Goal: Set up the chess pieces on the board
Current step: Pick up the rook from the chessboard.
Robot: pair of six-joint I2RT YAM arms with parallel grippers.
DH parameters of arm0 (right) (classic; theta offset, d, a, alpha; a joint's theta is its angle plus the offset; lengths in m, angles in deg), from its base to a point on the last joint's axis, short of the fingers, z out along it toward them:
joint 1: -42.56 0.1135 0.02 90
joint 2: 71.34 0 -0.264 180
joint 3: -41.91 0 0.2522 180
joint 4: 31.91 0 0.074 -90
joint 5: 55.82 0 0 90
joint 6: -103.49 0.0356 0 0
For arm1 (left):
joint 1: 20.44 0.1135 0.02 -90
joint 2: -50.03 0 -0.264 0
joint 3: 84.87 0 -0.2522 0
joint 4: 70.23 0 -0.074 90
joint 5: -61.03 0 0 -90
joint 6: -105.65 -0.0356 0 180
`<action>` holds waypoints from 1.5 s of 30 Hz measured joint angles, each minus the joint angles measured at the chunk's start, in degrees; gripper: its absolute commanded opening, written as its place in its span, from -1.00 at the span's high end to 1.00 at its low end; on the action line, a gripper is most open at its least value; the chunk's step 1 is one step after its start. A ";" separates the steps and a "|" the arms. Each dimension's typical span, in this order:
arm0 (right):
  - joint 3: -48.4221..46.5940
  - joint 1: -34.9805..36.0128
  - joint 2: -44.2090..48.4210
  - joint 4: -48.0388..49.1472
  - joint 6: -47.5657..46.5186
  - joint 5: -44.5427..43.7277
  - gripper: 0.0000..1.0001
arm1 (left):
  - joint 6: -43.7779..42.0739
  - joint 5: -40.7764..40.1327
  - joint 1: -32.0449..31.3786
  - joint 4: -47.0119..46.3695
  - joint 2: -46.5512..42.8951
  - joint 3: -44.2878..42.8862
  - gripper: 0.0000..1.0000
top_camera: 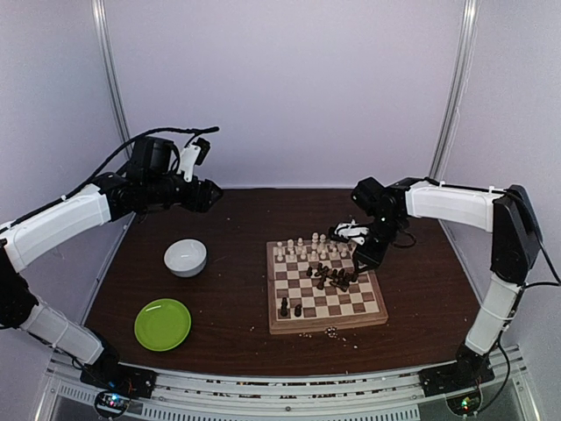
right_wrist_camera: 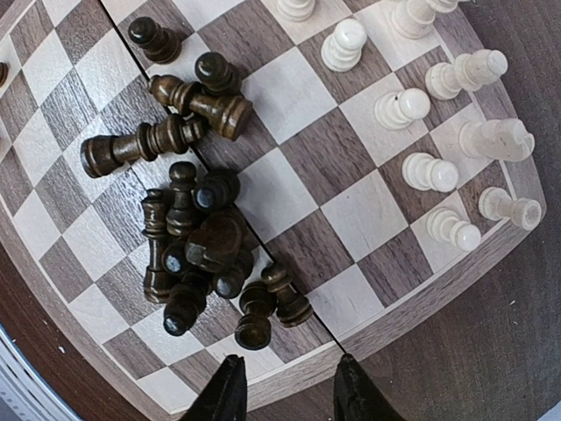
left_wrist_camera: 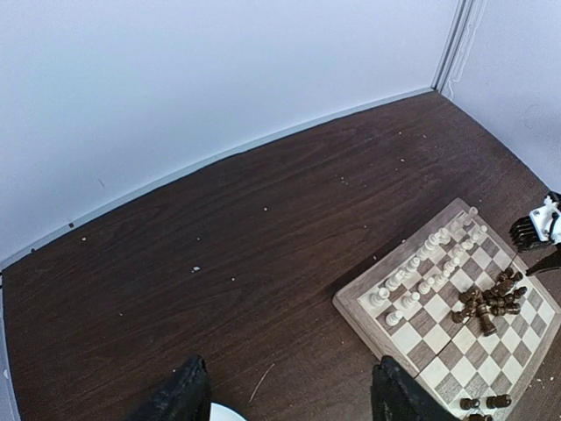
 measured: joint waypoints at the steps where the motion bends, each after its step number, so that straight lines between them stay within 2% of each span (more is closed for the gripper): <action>1: -0.09 0.00 -0.24 -0.11 0.02 0.17 0.28 | 0.00 0.11 0.07 0.00 0.00 0.00 -0.28; 24: -2.36 0.09 -4.00 -1.86 0.17 4.37 0.39 | 0.00 0.87 0.42 0.02 0.02 0.00 -0.27; 36: -2.43 0.28 -5.75 -2.49 0.48 4.39 0.72 | 0.00 1.03 0.46 0.04 0.92 0.00 -0.27; 45: -2.40 0.39 -5.07 -2.71 0.81 4.22 0.83 | 0.00 1.11 0.46 0.07 1.03 0.00 -0.27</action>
